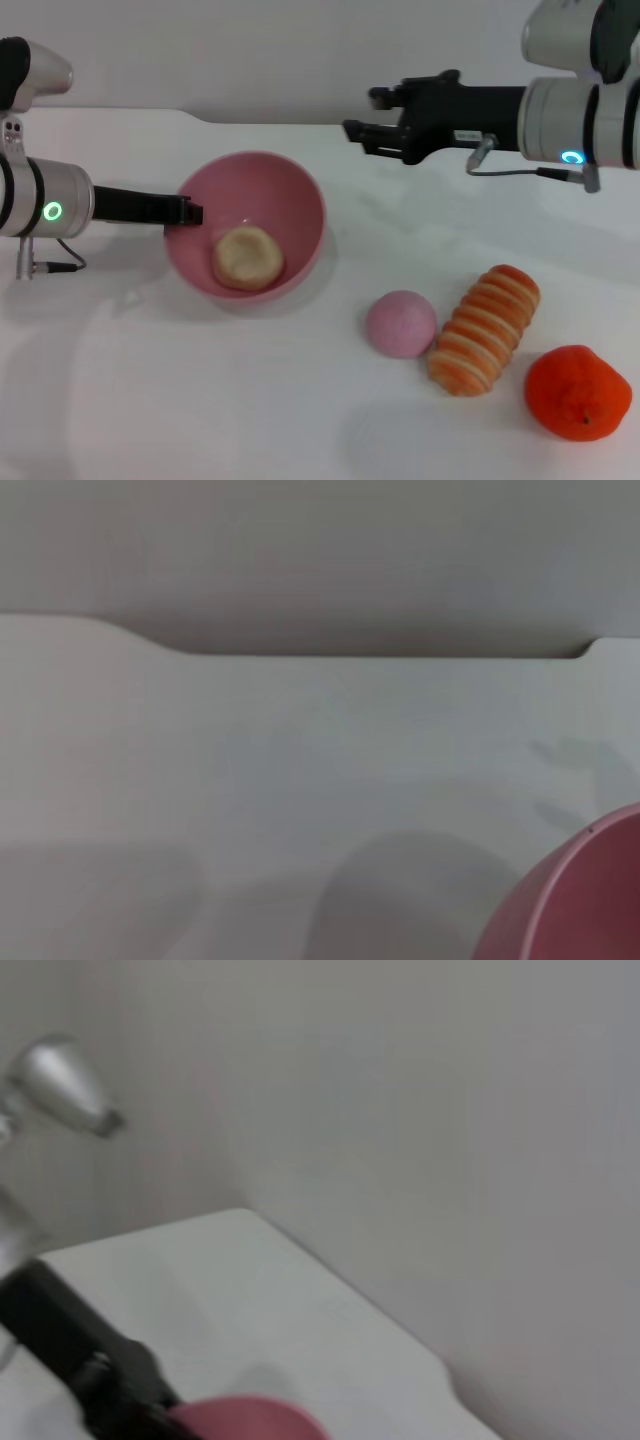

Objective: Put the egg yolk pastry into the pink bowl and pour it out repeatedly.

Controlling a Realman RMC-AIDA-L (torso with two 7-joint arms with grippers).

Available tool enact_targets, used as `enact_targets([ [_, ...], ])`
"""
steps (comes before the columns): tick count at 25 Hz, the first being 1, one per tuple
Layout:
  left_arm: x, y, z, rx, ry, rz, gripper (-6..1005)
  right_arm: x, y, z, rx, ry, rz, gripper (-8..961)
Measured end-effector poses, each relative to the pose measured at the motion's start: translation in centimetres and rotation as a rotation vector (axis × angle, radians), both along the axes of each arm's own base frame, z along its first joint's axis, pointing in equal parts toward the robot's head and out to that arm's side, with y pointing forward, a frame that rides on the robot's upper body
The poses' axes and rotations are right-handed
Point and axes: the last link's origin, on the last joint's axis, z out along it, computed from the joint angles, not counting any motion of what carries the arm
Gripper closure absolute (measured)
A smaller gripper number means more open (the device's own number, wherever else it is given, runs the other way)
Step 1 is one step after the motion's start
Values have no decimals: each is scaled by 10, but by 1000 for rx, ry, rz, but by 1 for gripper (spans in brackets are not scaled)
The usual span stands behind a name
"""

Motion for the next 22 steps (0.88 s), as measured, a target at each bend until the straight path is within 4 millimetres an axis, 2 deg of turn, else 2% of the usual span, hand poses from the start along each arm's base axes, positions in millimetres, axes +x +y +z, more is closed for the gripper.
enact_targets([
  [6,8,1,-9,-4,-3,-53,998,32,6,6,79,7,-121,419],
  [22,17,2,-18,27,-15,-99,999,64,16,10,195,24,-266,418],
])
